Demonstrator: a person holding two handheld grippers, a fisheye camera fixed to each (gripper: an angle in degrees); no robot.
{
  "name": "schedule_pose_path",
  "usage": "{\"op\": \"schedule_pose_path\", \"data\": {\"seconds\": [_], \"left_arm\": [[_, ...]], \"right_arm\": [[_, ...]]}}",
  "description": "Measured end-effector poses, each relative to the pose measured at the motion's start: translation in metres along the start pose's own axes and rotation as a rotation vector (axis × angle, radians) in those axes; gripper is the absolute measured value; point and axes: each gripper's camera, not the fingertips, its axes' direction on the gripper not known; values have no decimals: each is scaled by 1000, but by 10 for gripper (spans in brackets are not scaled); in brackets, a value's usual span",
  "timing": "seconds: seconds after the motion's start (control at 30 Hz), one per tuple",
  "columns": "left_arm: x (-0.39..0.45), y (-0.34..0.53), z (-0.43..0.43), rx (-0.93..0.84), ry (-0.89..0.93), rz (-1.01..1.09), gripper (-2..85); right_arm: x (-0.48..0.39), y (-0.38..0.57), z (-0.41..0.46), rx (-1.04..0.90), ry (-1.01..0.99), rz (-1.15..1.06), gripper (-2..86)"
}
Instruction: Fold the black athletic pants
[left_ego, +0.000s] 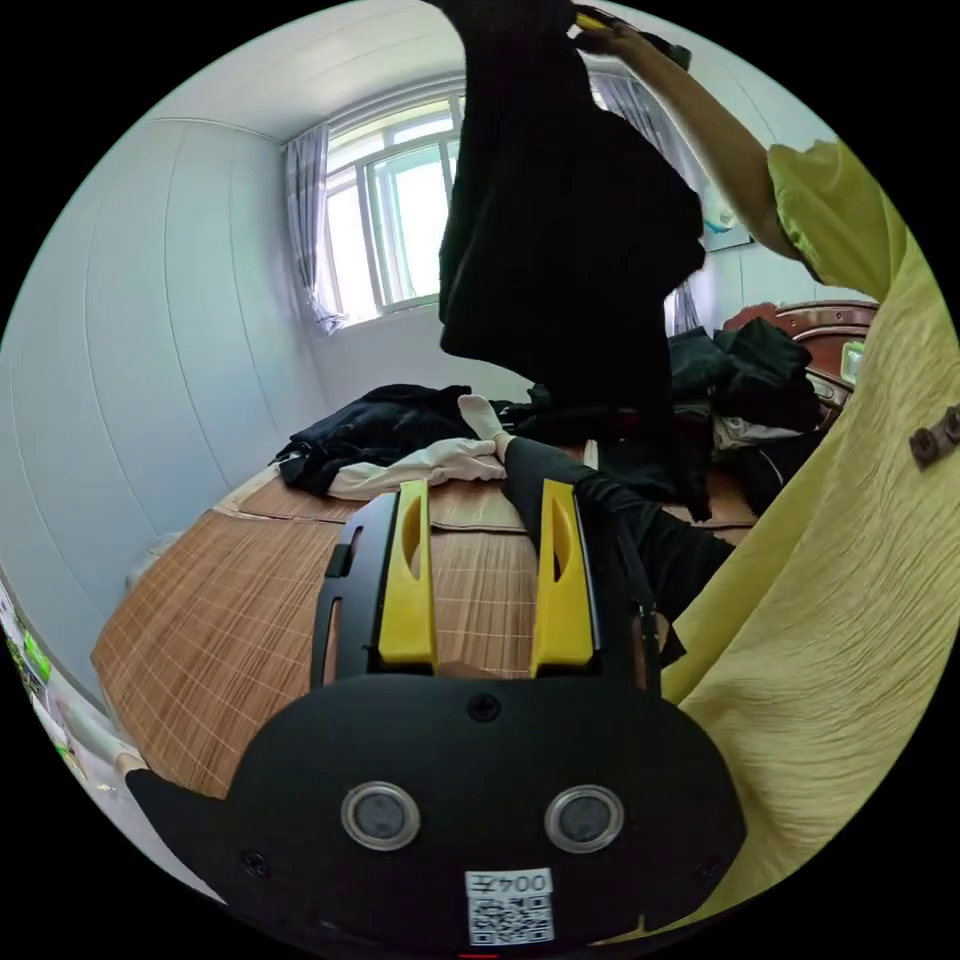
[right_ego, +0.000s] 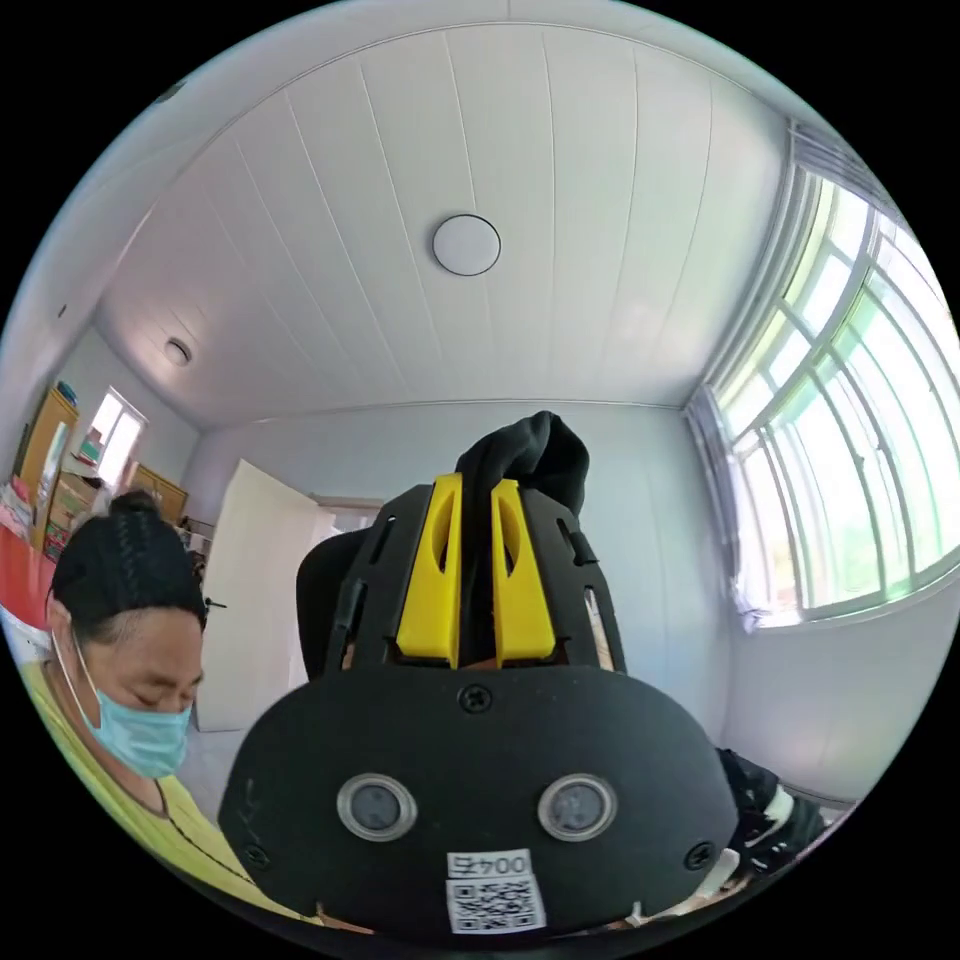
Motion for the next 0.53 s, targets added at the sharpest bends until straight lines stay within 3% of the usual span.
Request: {"op": "schedule_pose_path", "data": {"seconds": [0.07,0.3,0.4,0.53], "left_arm": [[-15,10,-12,-14,-3,-34,140],[-121,90,-47,19,59,-508,123],[-136,117,-46,-96,-59,-547,123],[-140,141,-28,-285,-55,-539,123]], "right_arm": [[1,-4,61,5,-82,22,51],[34,66,152,-100,-137,171,52],[79,136,164,-253,-55,326,52],[160,281,172,-620,138,627,59]]}}
